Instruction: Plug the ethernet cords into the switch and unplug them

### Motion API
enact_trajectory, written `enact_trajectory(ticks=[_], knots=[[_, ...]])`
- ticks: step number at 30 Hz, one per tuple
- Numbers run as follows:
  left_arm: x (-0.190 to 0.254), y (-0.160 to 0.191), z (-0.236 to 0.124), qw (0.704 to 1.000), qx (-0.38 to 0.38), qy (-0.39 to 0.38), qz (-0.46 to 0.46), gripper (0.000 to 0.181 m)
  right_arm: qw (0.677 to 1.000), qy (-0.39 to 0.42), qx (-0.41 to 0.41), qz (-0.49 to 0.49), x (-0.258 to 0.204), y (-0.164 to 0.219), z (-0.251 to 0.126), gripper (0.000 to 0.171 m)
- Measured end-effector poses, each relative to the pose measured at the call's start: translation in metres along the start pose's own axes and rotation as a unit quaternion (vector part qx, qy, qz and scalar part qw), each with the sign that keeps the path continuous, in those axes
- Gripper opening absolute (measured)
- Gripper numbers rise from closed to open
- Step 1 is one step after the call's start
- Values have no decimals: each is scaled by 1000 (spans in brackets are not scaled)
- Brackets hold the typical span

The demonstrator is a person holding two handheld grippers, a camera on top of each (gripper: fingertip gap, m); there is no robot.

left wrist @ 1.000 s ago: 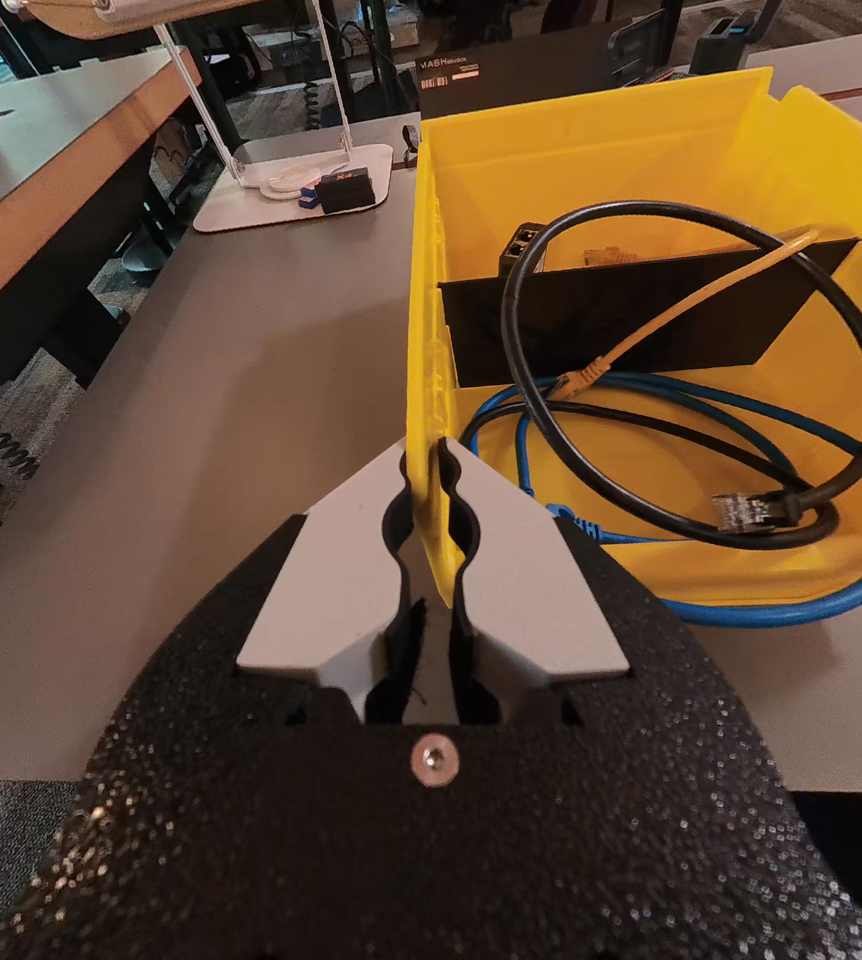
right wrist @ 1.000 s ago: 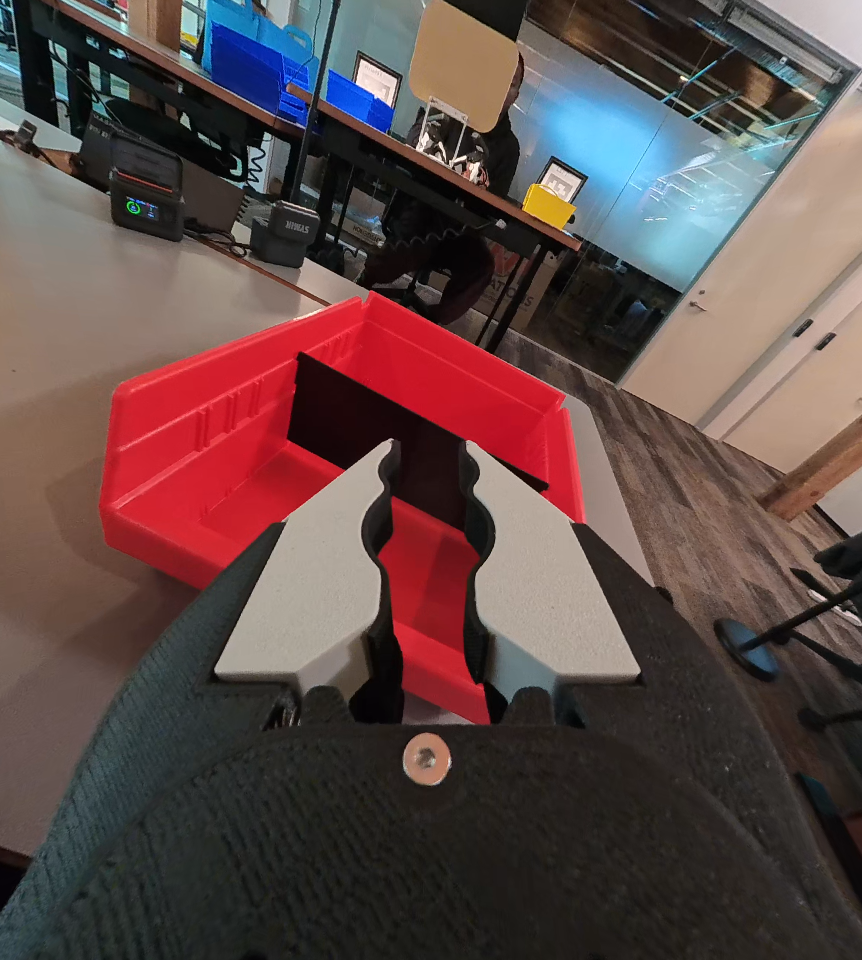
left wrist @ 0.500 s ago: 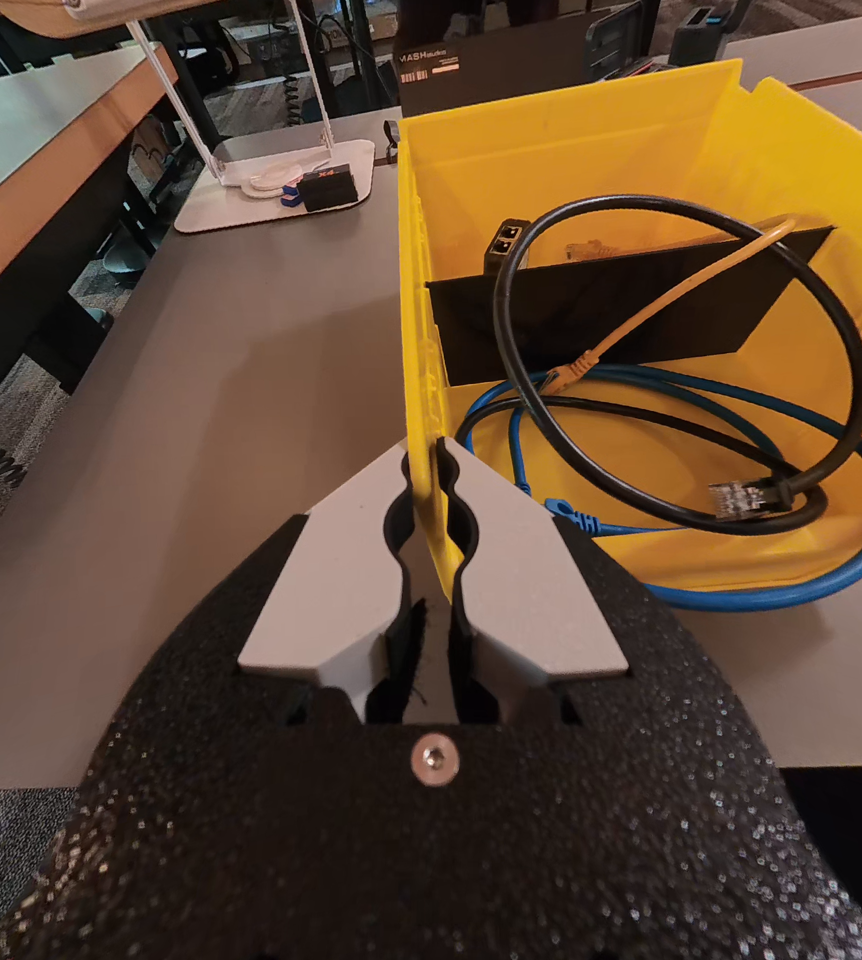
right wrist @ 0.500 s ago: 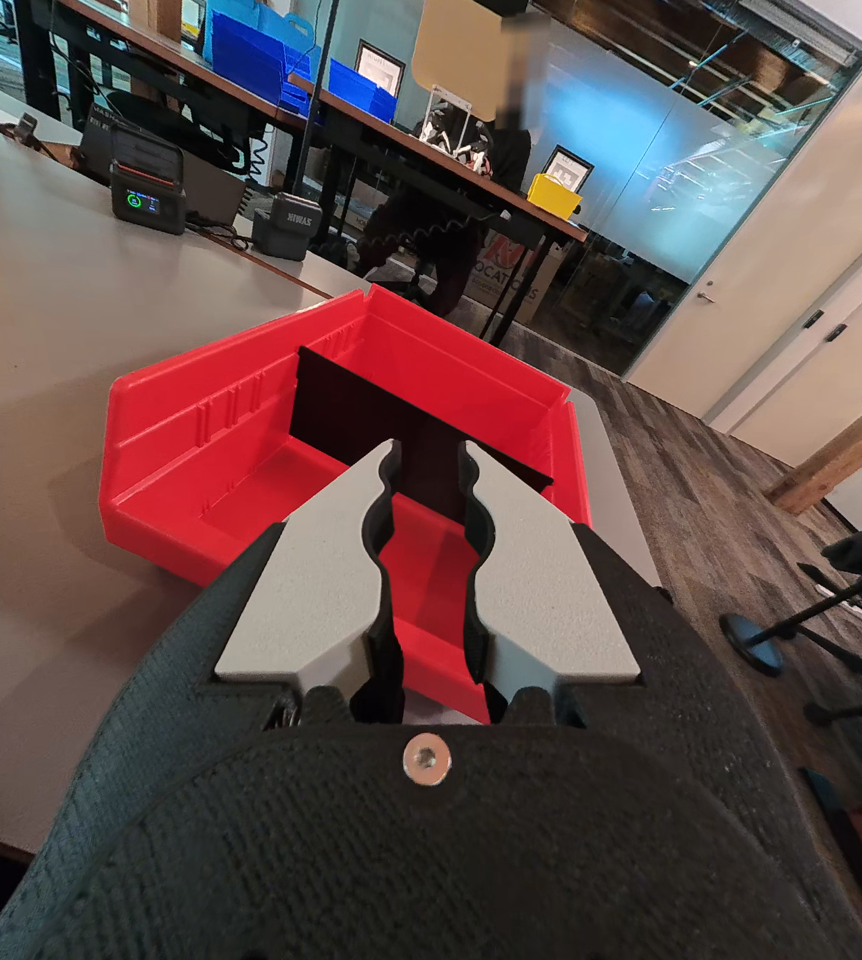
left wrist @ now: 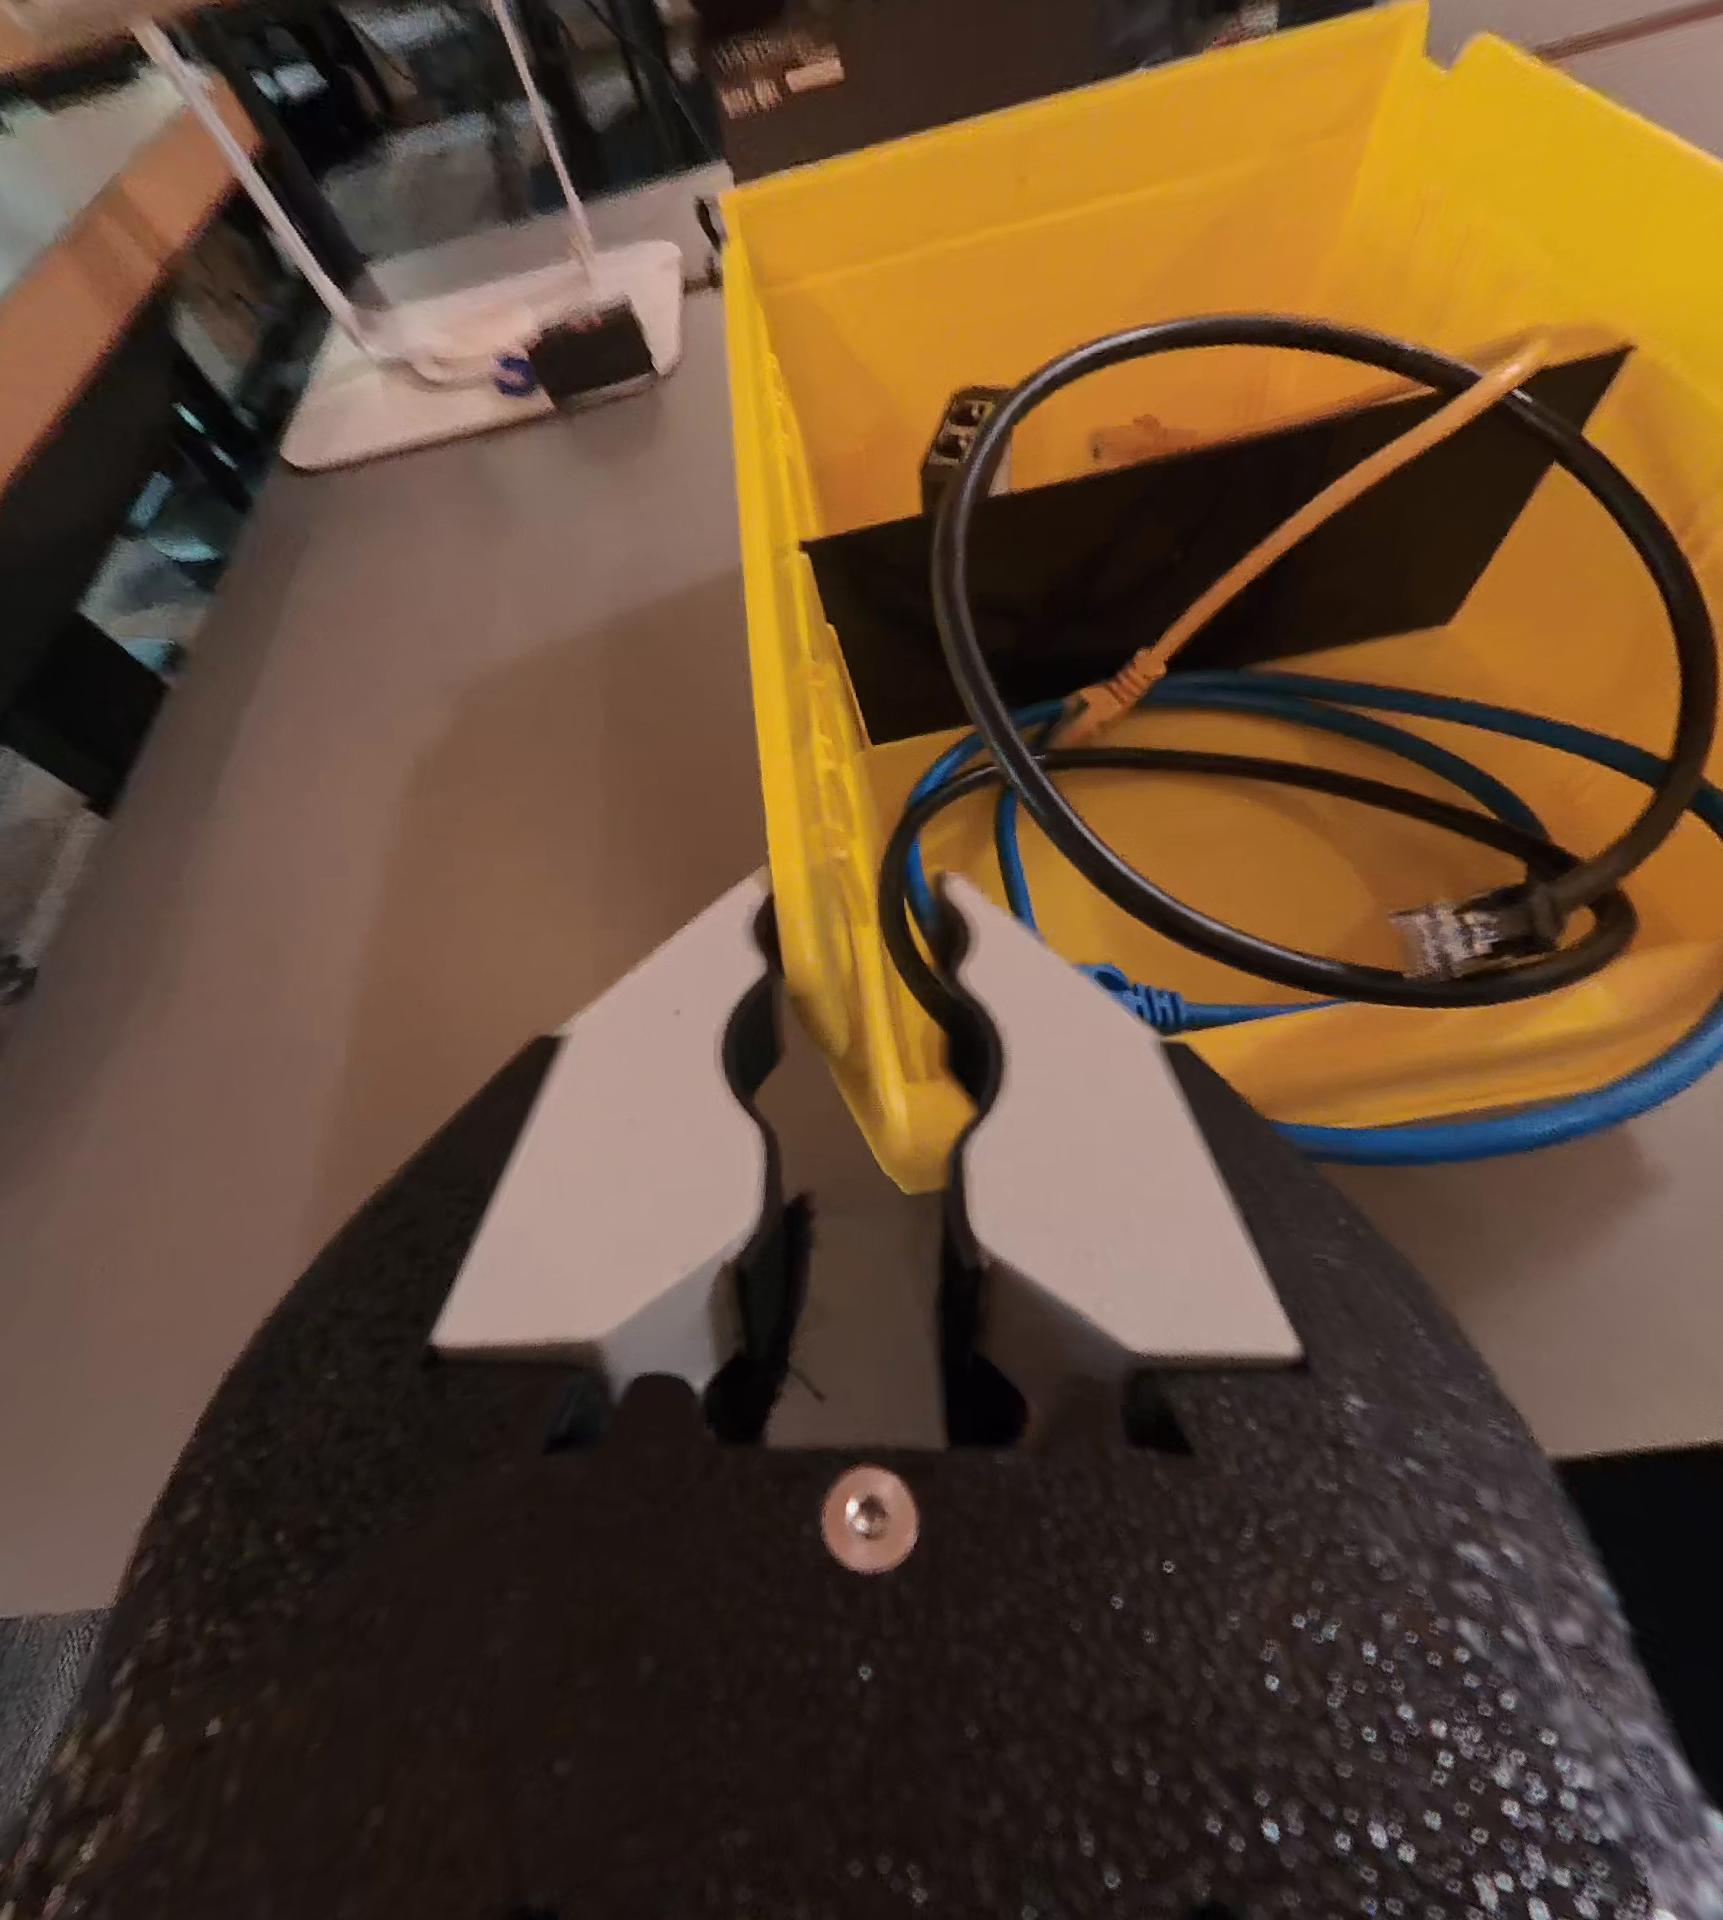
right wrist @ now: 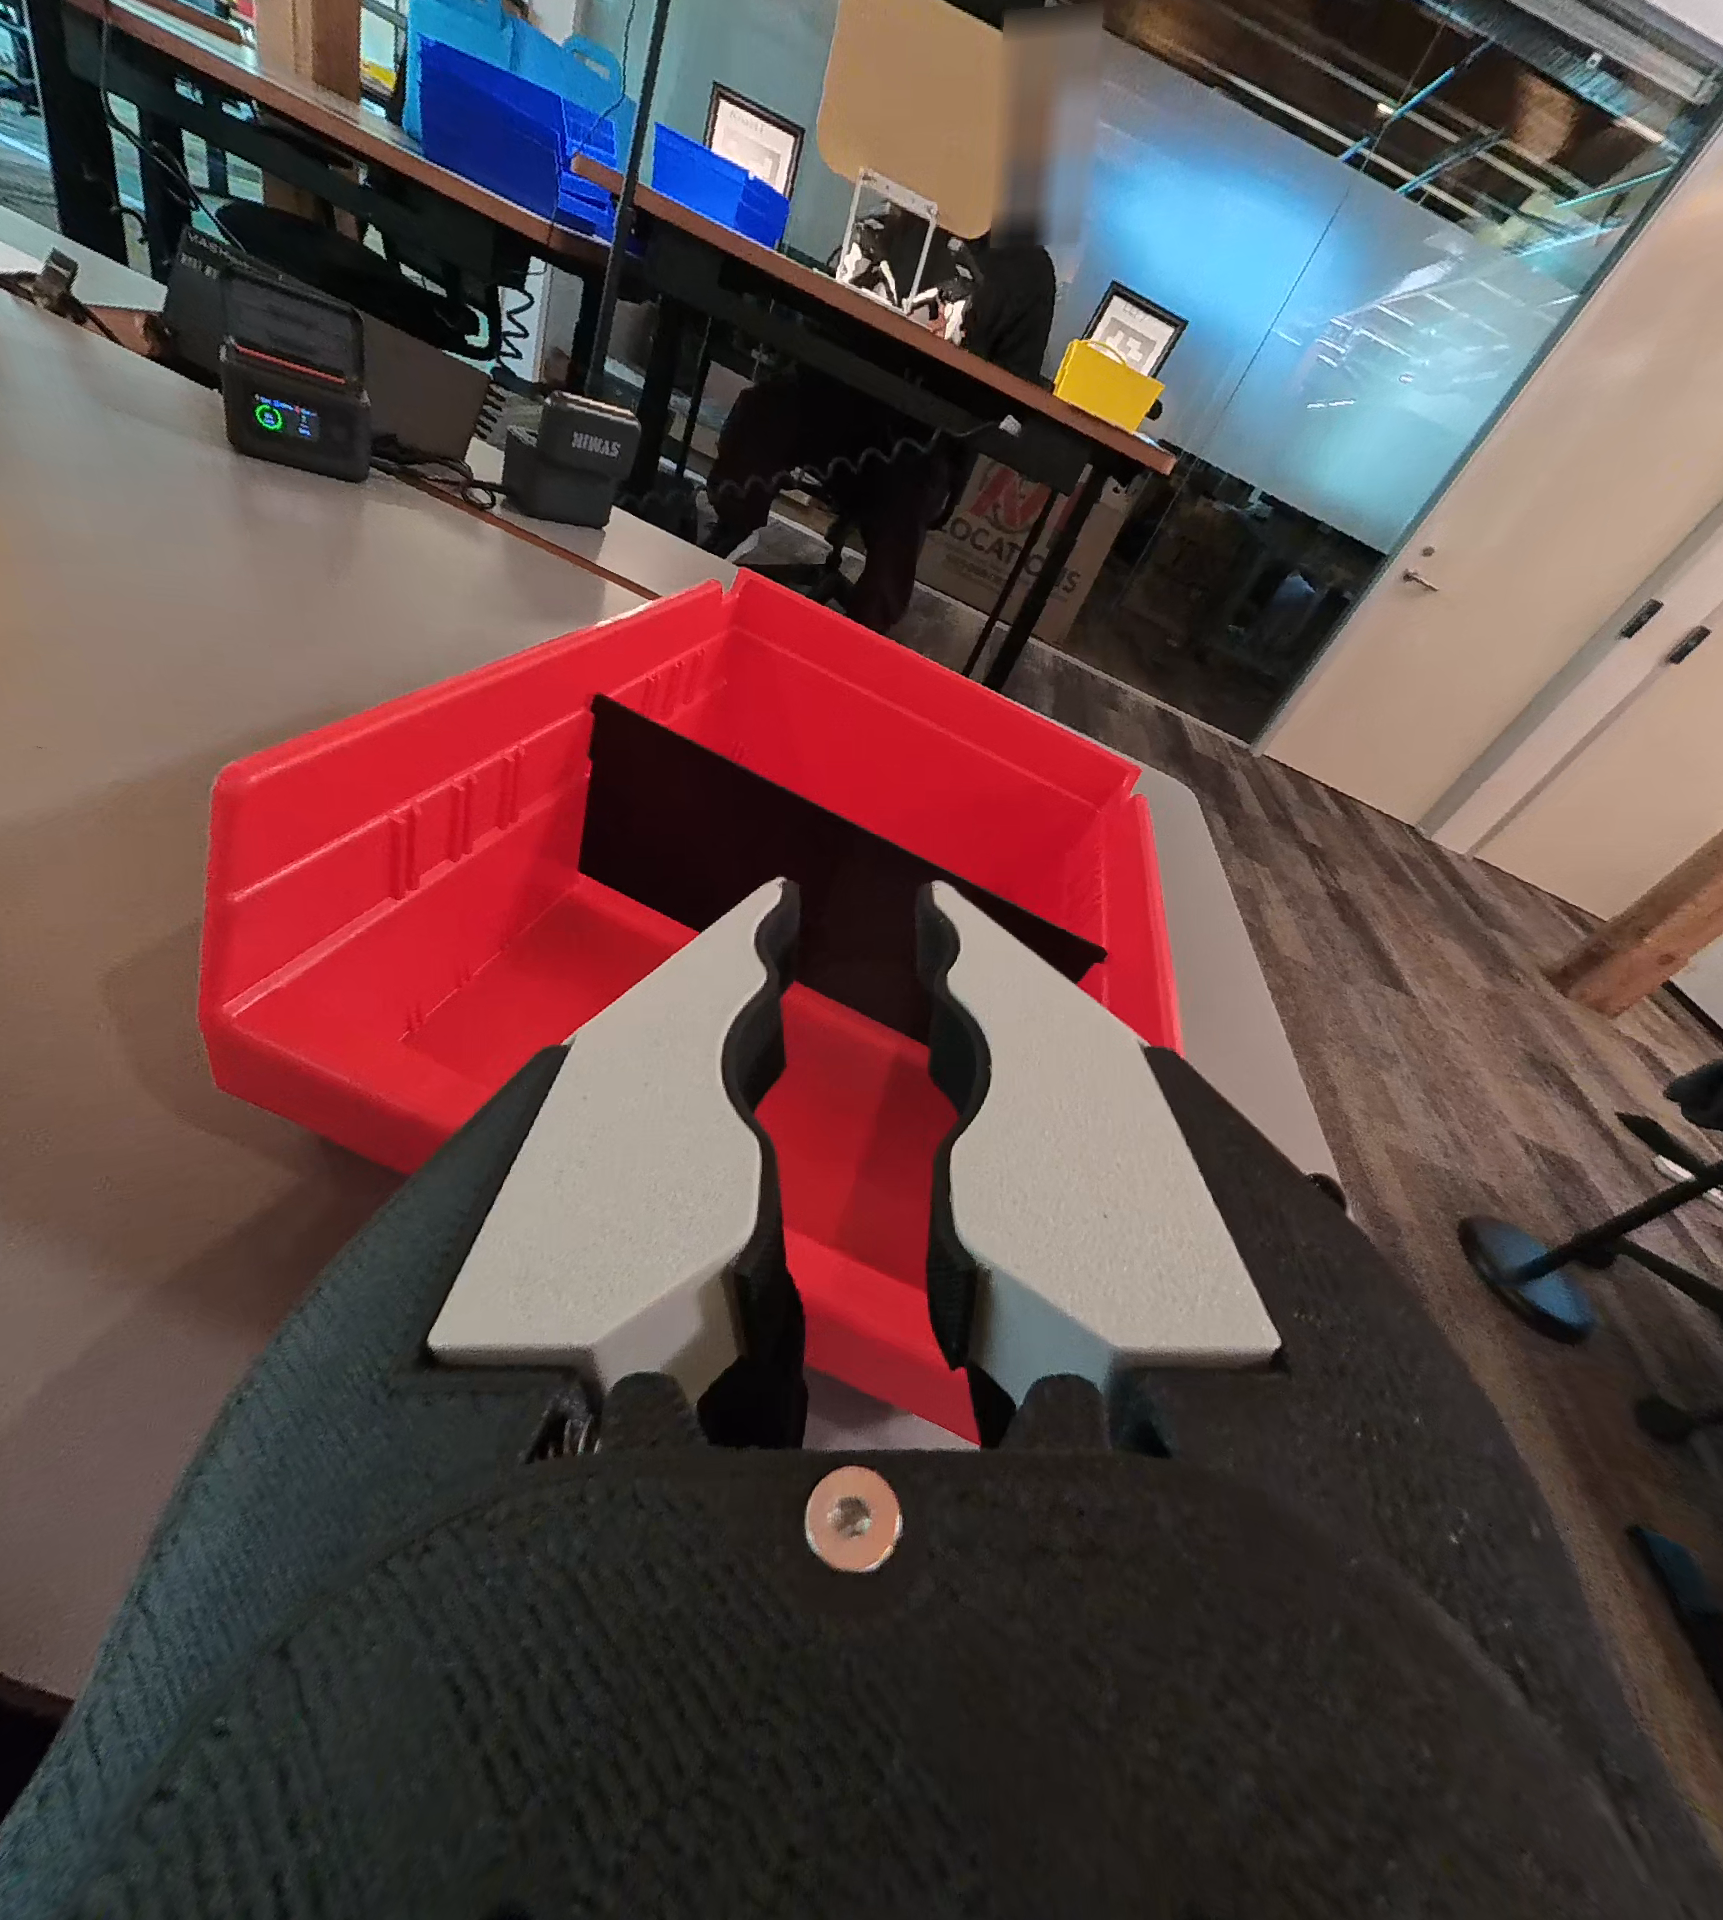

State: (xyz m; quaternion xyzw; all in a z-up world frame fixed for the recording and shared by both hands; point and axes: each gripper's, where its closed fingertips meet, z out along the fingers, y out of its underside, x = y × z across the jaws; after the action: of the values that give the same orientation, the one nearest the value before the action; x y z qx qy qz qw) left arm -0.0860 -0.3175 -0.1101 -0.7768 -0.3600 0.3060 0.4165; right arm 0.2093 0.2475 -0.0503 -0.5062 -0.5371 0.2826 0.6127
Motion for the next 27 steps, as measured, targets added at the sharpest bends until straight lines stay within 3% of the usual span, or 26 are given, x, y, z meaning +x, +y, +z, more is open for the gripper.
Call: enact_trajectory(ticks=[4, 11, 20, 27], knots=[[-4, 1, -5, 1000, -19, 10, -5, 73, 1000, 0, 1, 2, 1, 0, 0, 21], [-15, 11, -18, 997, -75, 18, -10, 122, 1000, -3, 1, 1, -1, 0, 0, 20], [-29, 6, -22, 998, -52, -7, -37, 122, 1000, -3, 0, 0, -1, 0, 0, 21], [-56, -20, -43, 993, 35, -102, -45, 118, 1000, -4, 1, -1, -1, 0, 0, 20]])
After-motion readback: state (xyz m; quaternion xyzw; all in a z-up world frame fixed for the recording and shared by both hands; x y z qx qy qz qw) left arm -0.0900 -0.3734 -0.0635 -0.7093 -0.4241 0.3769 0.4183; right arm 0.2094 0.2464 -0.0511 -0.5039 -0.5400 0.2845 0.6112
